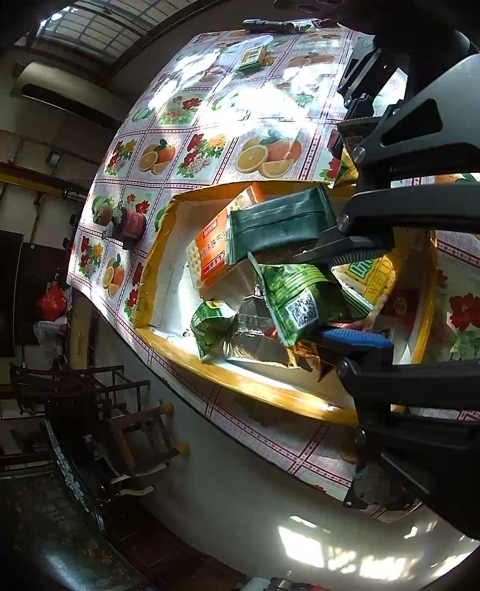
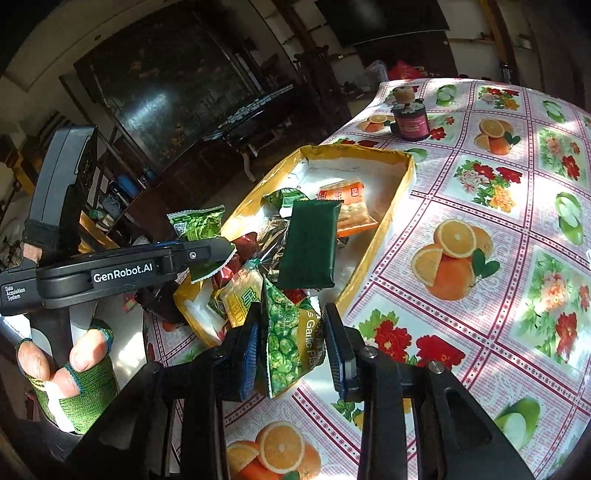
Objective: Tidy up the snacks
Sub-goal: 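Carry the green garlic-pea bag over the yellow tray, then open the grippers to drop the green bag into the yellow tray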
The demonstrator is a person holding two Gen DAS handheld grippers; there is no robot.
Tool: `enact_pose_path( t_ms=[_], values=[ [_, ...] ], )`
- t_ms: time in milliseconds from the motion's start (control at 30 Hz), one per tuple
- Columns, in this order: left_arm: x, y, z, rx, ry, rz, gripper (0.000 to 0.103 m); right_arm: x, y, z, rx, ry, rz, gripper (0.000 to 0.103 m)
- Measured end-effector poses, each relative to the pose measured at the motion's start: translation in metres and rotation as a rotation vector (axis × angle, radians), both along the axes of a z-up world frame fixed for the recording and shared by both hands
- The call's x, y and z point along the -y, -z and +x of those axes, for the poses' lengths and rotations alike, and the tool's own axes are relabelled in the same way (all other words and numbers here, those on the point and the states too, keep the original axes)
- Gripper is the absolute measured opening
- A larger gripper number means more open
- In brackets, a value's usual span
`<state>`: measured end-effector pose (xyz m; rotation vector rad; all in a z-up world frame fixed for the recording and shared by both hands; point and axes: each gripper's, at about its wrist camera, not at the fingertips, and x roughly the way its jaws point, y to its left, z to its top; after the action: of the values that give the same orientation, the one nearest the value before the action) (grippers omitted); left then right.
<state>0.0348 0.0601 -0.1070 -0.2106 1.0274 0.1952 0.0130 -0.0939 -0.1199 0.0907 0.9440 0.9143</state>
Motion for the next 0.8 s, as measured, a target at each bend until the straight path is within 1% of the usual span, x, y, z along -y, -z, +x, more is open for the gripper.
enact_pose_path(
  t_ms=[133,233,333,467,533,600,633,667,700,767,800],
  values=[
    [-0.007,0.008,0.019,-0.018,-0.014,0.004,0.032,-0.021,0.007,0.010,0.002,-0.012,-0.035,0.032],
    [-0.011,0.016,0.028,-0.033,-0.017,0.005,0.032,-0.028,0.012,0.014,0.003,-0.016,-0.054,0.032],
    [-0.012,0.024,0.035,-0.048,-0.019,0.007,0.032,-0.034,0.019,0.020,0.011,-0.008,-0.085,0.032],
    [-0.012,0.031,0.041,-0.060,-0.027,0.024,0.032,-0.038,0.024,0.027,0.012,-0.004,-0.096,0.032],
    [-0.013,0.034,0.043,-0.066,-0.032,0.018,0.033,-0.040,0.024,0.027,0.020,-0.007,-0.101,0.032],
    [-0.016,0.034,0.044,-0.063,-0.037,0.012,0.034,-0.043,0.022,0.024,0.033,-0.014,-0.105,0.034],
    [-0.017,0.033,0.043,-0.064,-0.039,0.009,0.035,-0.043,0.021,0.023,0.040,-0.018,-0.109,0.035],
    [-0.018,0.031,0.042,-0.059,-0.040,0.005,0.039,-0.044,0.020,0.022,0.044,-0.022,-0.106,0.040],
    [-0.018,0.029,0.041,-0.053,-0.043,0.006,0.043,-0.043,0.019,0.021,0.050,-0.020,-0.101,0.048],
    [-0.018,0.024,0.038,-0.037,-0.045,0.009,0.061,-0.042,0.015,0.020,0.058,-0.014,-0.100,0.053],
    [-0.017,0.021,0.036,-0.029,-0.045,0.008,0.064,-0.040,0.014,0.019,0.060,-0.013,-0.094,0.053]
  ],
)
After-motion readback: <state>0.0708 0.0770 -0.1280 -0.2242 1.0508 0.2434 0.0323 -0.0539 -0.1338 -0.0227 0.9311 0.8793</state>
